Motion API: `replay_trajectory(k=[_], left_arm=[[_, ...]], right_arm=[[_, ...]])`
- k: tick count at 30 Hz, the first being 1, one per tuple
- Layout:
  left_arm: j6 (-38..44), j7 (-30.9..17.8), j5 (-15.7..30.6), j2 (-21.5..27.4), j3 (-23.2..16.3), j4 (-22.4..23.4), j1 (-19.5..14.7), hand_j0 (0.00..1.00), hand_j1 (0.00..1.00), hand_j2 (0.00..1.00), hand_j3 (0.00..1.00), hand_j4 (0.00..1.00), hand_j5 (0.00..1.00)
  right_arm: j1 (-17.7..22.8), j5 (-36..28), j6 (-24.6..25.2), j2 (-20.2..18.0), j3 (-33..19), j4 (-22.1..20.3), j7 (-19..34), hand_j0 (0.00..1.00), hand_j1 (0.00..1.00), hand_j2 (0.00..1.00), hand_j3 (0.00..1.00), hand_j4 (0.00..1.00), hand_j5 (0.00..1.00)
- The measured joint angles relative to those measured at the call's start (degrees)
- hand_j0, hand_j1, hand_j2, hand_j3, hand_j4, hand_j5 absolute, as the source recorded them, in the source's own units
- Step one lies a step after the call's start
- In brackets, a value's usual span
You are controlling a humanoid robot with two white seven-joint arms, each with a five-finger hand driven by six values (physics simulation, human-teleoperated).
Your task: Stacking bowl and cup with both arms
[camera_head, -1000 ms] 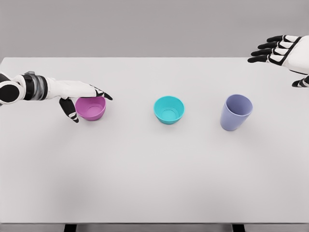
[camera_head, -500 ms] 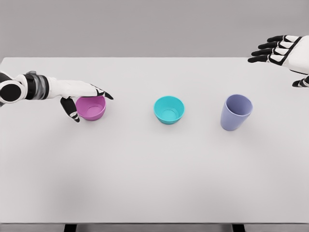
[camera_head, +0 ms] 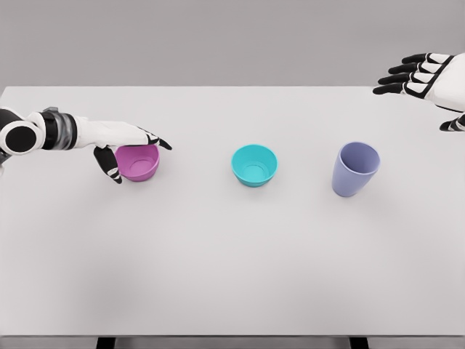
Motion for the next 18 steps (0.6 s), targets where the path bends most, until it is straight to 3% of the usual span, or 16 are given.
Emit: replay_trajectory(k=[3,10,18], left_arm=[[0.00,0.00,-0.13,-0.02,0.00,0.04,0.00,1.00,1.00,1.00,1.00,1.00,1.00],[0.15,0.02,-0.14,-0.03,0.00,0.09,0.09,0.80,0.80,0.80,0.80,0.80,0.80],[0.25,0.01,-0.20,-0.03,0.05,0.05,0.00,0.75,0.75,0.75,0.75,0.75,0.75]], right_arm=[[0.00,0.00,0.00,-0.04,-0.02,0.01,0.00,1.00,1.00,1.00,1.00,1.00,1.00],[0.00,0.00,0.00,-0.03,0.03,0.01,0.00,1.00,1.00,1.00,1.00,1.00,1.00],[0.00,0.00,0.00,0.01,0.04,-0.02,0.00,1.00,1.00,1.00,1.00,1.00,1.00]])
